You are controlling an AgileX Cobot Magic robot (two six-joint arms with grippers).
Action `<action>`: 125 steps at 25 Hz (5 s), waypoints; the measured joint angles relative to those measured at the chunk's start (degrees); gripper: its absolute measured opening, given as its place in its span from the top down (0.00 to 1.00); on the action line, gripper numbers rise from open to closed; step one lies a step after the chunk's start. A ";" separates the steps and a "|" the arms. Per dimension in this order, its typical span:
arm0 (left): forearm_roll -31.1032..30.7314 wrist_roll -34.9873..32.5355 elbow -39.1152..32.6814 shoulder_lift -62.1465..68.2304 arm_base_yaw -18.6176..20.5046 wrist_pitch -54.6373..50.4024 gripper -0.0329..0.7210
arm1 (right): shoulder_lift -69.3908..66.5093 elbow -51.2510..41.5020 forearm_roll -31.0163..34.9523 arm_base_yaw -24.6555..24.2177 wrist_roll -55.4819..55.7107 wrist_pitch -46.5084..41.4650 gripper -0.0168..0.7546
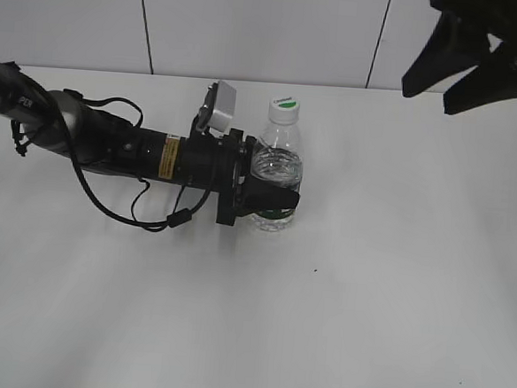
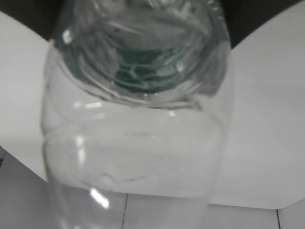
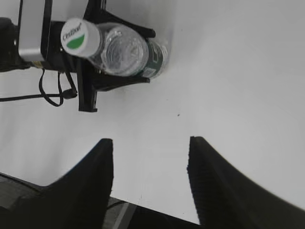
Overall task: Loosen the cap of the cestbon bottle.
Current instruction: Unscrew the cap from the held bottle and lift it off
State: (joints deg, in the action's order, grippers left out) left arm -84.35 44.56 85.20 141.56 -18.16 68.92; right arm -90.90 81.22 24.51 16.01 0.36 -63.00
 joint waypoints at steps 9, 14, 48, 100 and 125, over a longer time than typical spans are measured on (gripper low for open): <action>0.07 -0.05 0.00 0.02 -0.04 -0.22 0.42 | -15.43 20.18 -5.53 6.51 6.02 -5.41 0.47; 0.44 -0.05 0.00 0.02 -0.04 -0.65 0.42 | -23.73 31.14 -8.41 9.97 8.58 -6.35 0.47; 1.04 -0.29 0.00 0.02 -0.11 -1.59 0.42 | -31.94 34.56 -16.09 17.03 9.70 -6.87 0.52; 1.48 -0.68 0.00 0.02 -0.11 -1.25 0.42 | -31.94 34.56 -19.02 17.40 -71.45 -6.96 0.59; 1.11 -0.37 0.00 0.02 -0.05 -0.82 0.42 | -31.94 34.66 -19.51 17.47 -65.09 -7.01 0.42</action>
State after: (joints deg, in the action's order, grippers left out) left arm -83.24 44.18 85.20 141.58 -18.21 68.10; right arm -122.84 115.88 5.00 33.48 -64.74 -70.01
